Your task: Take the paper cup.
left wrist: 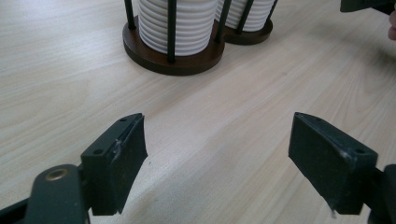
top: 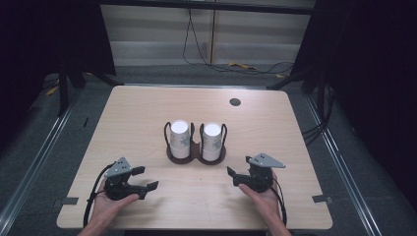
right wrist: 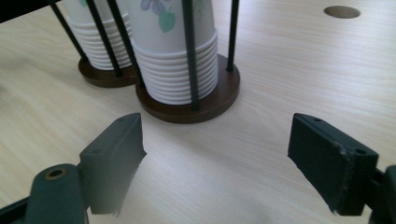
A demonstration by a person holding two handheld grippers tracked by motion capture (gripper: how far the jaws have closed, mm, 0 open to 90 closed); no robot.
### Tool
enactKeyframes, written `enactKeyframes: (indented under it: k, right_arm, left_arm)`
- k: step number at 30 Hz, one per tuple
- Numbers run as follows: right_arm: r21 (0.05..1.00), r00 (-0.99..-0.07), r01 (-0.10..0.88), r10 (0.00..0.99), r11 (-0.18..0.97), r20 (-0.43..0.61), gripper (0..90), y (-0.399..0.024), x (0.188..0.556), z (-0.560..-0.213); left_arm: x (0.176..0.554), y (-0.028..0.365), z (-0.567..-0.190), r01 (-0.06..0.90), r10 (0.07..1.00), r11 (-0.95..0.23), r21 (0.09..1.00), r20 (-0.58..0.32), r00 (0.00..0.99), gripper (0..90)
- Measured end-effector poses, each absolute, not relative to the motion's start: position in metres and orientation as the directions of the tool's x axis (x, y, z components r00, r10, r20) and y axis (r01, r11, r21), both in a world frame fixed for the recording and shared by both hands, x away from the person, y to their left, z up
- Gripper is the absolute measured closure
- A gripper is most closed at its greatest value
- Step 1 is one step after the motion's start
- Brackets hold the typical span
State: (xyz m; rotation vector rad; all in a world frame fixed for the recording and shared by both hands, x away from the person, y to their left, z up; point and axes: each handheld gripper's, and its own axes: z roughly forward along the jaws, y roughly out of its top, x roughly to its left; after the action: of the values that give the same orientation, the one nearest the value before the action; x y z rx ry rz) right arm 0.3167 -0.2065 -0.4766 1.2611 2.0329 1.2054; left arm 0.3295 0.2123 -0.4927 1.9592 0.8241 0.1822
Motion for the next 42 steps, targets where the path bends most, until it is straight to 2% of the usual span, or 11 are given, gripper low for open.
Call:
enactKeyframes:
  k: [11,18,24,40,42]
  right_arm:
    - [0.87,-0.521,0.446,0.851,0.209,0.062,17.4,-0.205,0.316,-0.475]
    - [0.872,-0.549,0.435,0.834,0.223,0.061,19.5,-0.2,0.313,-0.469]
    - [0.891,-0.58,0.387,0.814,0.238,0.035,21.3,-0.193,0.313,-0.461]
    - [0.881,-0.638,0.394,0.768,0.261,0.058,25.4,-0.182,0.316,-0.453]
    - [0.889,-0.653,0.378,0.755,0.257,0.059,28.4,-0.178,0.317,-0.451]
  left_arm:
    - [0.329,0.209,-0.491,0.475,0.597,-0.318,0.821,-0.216,0.773,18.6]
    - [0.326,0.208,-0.491,0.47,0.587,-0.331,0.819,-0.211,0.782,18.6]
    - [0.325,0.208,-0.491,0.473,0.588,-0.334,0.815,-0.212,0.781,18.7]
    - [0.323,0.201,-0.49,0.456,0.569,-0.362,0.813,-0.195,0.799,18.7]
    - [0.322,0.201,-0.491,0.457,0.571,-0.373,0.807,-0.189,0.799,18.7]
